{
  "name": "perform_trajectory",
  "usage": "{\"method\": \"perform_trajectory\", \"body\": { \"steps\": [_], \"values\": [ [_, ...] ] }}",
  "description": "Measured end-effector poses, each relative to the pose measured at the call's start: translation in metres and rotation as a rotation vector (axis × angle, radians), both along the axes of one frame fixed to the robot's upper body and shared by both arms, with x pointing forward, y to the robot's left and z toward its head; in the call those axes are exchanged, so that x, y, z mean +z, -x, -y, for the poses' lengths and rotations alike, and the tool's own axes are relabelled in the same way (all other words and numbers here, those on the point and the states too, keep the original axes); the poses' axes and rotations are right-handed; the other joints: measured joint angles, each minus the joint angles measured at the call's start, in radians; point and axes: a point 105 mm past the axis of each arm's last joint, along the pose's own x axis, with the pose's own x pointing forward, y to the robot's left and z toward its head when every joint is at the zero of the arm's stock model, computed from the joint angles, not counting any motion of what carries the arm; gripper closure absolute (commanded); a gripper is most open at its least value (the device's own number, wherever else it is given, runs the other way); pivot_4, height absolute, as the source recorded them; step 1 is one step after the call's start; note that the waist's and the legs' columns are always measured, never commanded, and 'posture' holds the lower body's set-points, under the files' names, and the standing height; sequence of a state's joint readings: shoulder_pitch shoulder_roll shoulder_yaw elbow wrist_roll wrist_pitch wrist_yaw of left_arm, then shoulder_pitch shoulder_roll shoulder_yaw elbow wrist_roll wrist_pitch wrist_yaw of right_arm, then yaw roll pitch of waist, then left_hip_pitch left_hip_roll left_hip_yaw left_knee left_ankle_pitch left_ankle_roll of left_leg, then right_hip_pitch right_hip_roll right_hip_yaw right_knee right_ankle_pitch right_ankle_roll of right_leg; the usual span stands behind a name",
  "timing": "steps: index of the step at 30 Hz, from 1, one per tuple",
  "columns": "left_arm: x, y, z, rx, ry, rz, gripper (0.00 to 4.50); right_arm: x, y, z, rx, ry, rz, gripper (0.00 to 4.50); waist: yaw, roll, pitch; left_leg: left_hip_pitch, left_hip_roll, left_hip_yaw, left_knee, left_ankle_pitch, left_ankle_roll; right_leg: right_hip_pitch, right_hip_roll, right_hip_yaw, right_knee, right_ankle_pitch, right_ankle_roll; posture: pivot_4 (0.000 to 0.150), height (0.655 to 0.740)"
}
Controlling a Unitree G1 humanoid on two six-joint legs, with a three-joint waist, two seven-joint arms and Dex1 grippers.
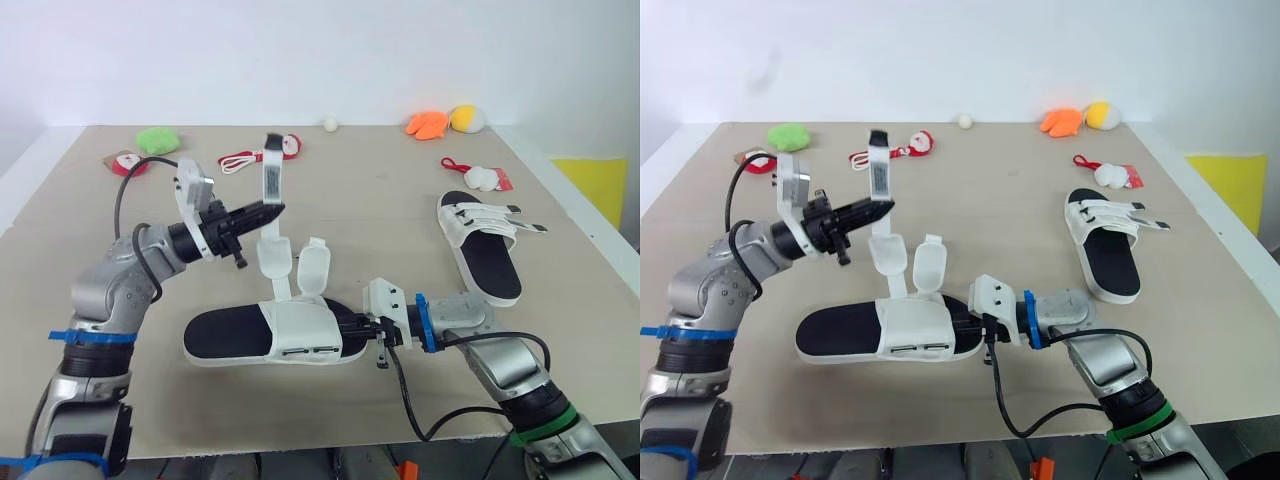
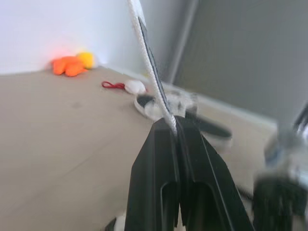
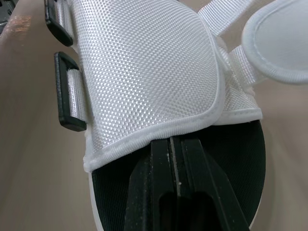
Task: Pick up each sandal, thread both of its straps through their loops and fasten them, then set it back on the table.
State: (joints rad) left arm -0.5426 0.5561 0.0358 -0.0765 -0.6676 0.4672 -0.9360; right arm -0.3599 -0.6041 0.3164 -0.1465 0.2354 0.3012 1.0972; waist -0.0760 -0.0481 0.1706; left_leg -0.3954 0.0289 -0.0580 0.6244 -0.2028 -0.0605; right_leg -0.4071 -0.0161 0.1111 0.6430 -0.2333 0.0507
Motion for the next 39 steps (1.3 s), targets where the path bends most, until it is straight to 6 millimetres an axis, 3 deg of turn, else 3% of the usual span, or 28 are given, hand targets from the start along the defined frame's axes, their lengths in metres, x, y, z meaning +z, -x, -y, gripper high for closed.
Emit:
{"method": "perform_trajectory", "body": {
  "steps": [6, 8, 10, 12, 22, 29, 37, 39],
  "values": [
    [-0.019, 0.038, 0.023, -0.143, -0.237, 0.298, 4.45, 0.0, -0.001, 0.0, 0.01, 0.002, 0.0, 4.5, 0.001, -0.001, 0.0, 0.0, 0.0, 0.001, 0.0, 0.0, 0.0, 0.0, -0.001, 0.001, -0.002, 0.0, 0.0, 0.15, 0.74],
    [-0.019, 0.042, 0.025, -0.153, -0.273, 0.383, 4.45, 0.0, -0.001, 0.0, 0.011, 0.002, 0.002, 4.5, 0.001, -0.001, 0.001, 0.0, 0.0, 0.001, 0.0, 0.0, 0.001, 0.0, -0.001, 0.001, -0.002, 0.0, 0.0, 0.15, 0.74],
    [-0.021, 0.052, 0.027, -0.187, -0.398, 0.63, 4.45, 0.0, -0.001, 0.0, 0.013, 0.002, 0.003, 4.5, 0.001, -0.001, 0.001, 0.0, 0.0, 0.002, -0.001, 0.0, 0.001, 0.0, -0.001, 0.001, -0.002, 0.0, 0.0, 0.15, 0.74],
    [-0.028, 0.058, 0.029, -0.211, -0.478, 0.803, 4.45, 0.0, -0.001, 0.0, 0.016, 0.002, 0.003, 4.5, 0.001, -0.001, 0.0, 0.0, 0.0, 0.002, -0.001, 0.001, 0.001, 0.0, -0.001, 0.001, -0.002, 0.0, 0.0, 0.15, 0.74],
    [-0.049, 0.072, 0.021, -0.326, -0.622, 1.325, 4.45, 0.0, -0.001, 0.0, 0.017, 0.002, 0.003, 4.5, 0.002, -0.001, 0.0, 0.0, 0.001, 0.002, -0.002, 0.001, 0.002, 0.0, -0.001, 0.001, -0.002, 0.0, 0.0, 0.15, 0.74],
    [-0.076, 0.086, 0.017, -0.423, -0.637, 1.383, 4.45, 0.0, 0.0, 0.0, 0.021, 0.003, 0.002, 4.5, 0.002, -0.001, 0.0, 0.001, 0.002, 0.002, -0.003, 0.001, 0.002, 0.0, -0.001, 0.001, -0.002, 0.0, 0.0, 0.15, 0.74],
    [-0.08, 0.093, 0.013, -0.436, -0.617, 1.434, 4.45, 0.0, 0.0, -0.001, 0.024, 0.005, -0.001, 4.5, 0.002, 0.0, 0.0, 0.002, 0.002, 0.003, -0.004, 0.001, 0.002, 0.001, -0.001, 0.001, -0.002, 0.0, 0.0, 0.15, 0.74],
    [-0.078, 0.093, 0.014, -0.421, -0.597, 1.436, 3.75, 0.0, 0.0, 0.0, 0.027, 0.006, -0.002, 4.5, 0.002, 0.0, 0.0, 0.002, 0.002, 0.003, -0.004, 0.001, 0.002, 0.001, -0.001, 0.001, -0.002, 0.0, 0.0, 0.15, 0.74]
  ]
}}
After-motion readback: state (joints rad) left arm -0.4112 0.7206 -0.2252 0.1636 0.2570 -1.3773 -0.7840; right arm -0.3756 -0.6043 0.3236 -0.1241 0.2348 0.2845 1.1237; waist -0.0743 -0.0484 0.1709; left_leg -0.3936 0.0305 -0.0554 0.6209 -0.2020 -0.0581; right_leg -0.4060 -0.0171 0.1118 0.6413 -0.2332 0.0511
